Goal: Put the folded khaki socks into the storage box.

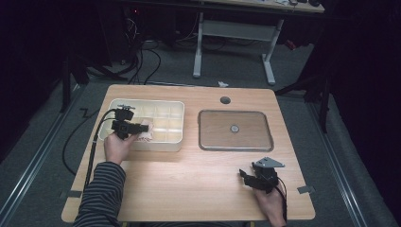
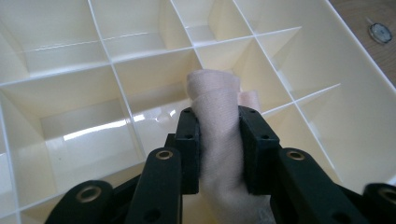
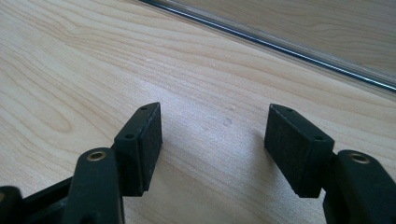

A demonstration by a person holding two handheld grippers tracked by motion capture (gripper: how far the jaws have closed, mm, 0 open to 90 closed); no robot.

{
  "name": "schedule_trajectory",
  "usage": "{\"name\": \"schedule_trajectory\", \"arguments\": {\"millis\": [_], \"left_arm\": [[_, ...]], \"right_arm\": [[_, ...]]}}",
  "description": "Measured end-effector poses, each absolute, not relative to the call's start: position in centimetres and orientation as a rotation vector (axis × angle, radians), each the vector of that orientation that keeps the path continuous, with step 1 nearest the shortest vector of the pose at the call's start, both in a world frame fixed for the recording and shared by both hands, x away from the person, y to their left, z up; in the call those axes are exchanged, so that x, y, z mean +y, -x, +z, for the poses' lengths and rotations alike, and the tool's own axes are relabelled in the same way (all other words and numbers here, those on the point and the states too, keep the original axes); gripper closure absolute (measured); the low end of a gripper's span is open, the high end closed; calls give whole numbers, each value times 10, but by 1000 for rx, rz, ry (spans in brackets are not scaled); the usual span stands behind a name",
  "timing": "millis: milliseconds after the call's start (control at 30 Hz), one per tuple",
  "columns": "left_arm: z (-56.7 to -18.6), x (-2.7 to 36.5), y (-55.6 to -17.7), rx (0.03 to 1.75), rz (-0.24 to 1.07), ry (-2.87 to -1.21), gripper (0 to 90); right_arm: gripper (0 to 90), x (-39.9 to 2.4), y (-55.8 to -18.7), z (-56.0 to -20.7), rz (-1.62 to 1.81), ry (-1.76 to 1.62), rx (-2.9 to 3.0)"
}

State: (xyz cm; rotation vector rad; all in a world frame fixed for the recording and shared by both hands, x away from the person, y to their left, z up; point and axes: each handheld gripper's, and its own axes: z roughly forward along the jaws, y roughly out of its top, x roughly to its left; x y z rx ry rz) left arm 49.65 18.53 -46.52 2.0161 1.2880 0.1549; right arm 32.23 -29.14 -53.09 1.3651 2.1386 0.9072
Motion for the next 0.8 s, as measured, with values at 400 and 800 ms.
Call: {"name": "schedule_trajectory", "arguments": {"millis": [400, 800], "left_arm": [[-466, 183, -493, 1245, 194, -2099, 714], [-471, 180, -490, 1215, 232, -2163, 722]], "right_arm": [[367, -291, -322, -531, 908, -1365, 2139], [364, -292, -322, -531, 908, -1364, 2140]]}}
